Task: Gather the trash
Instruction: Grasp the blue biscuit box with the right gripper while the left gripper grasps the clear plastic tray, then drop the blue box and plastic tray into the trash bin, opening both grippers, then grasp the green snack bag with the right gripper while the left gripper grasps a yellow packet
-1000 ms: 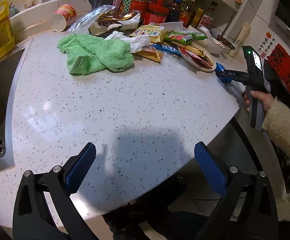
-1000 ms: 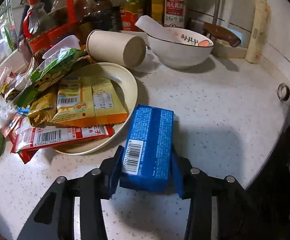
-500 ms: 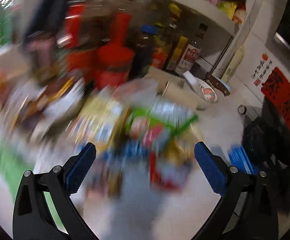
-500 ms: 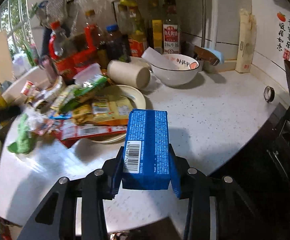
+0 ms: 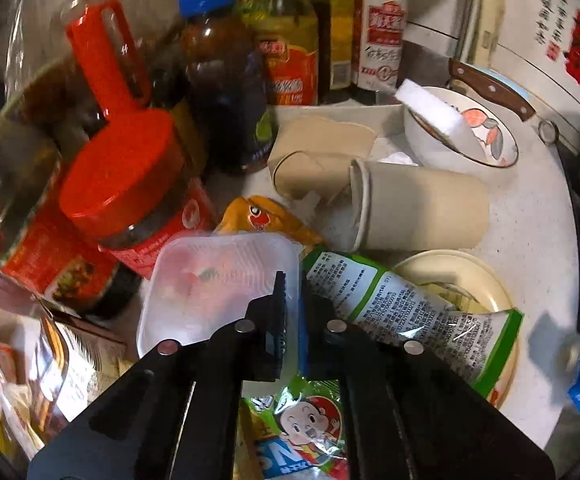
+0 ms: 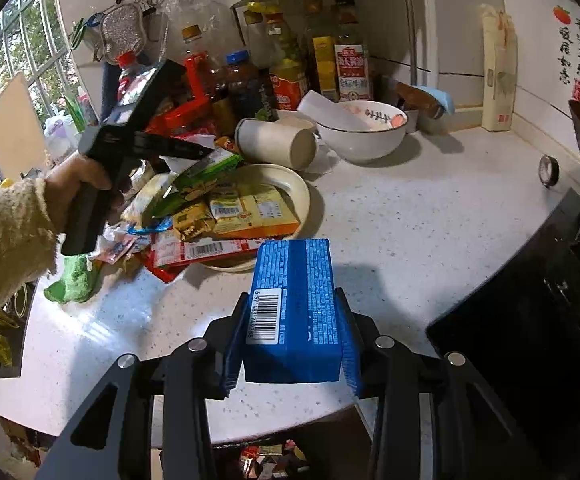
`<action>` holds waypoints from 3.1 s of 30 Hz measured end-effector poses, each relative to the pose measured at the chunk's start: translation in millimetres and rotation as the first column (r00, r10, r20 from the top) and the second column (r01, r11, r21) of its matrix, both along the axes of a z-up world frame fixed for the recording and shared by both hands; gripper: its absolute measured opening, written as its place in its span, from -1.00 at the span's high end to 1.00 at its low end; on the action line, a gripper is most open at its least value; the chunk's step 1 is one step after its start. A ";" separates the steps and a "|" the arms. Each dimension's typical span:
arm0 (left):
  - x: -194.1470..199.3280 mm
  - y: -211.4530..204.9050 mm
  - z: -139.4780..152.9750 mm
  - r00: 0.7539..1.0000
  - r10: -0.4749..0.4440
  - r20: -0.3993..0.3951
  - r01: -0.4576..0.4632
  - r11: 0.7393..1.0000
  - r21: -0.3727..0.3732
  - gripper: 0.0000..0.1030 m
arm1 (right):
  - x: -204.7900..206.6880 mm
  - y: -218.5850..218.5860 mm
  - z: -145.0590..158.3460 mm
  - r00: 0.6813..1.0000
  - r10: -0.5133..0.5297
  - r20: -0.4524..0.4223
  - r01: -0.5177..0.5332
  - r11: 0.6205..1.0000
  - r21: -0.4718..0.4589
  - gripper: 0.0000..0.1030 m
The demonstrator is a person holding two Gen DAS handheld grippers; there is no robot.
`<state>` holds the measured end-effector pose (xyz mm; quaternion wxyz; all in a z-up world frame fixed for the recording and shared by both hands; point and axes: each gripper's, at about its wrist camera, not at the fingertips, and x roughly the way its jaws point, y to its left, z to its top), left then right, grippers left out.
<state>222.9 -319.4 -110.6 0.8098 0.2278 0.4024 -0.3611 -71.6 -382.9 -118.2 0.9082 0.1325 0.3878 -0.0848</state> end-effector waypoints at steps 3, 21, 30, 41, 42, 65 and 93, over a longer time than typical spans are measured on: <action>2.6 18.1 10.7 0.999 0.020 -0.049 -0.026 0.991 -0.135 0.92 | 5.3 3.9 3.4 1.000 0.017 0.013 -0.017 1.000 0.004 0.22; -166.7 248.8 67.5 0.982 0.140 -0.125 -0.176 0.921 -0.348 0.93 | 10.5 87.9 56.1 0.947 0.305 0.104 -0.303 0.952 -0.034 0.22; -335.0 344.2 5.8 0.877 0.198 -0.438 -0.315 0.926 -0.211 0.93 | -65.7 178.7 27.5 0.777 0.620 -0.110 -0.606 0.784 0.135 0.22; -355.2 316.4 -206.4 0.753 0.244 -0.610 -0.309 0.951 -0.001 0.89 | -87.7 202.6 -149.4 0.689 0.588 -0.425 -0.592 0.794 0.138 0.19; -352.9 312.8 -218.1 0.756 0.258 -0.601 -0.310 0.951 0.018 0.77 | -86.0 200.6 -164.1 0.686 0.569 -0.454 -0.583 0.802 0.126 0.18; -272.8 324.8 5.2 0.877 0.471 -0.092 -0.479 0.845 -0.236 -0.83 | 60.4 88.5 47.7 0.974 0.172 0.145 -0.174 0.985 -0.004 -0.90; -132.7 213.6 16.8 0.925 0.380 -0.021 -0.377 0.910 -0.171 -0.83 | 94.4 42.3 65.4 0.972 0.124 0.201 -0.133 0.990 0.035 0.61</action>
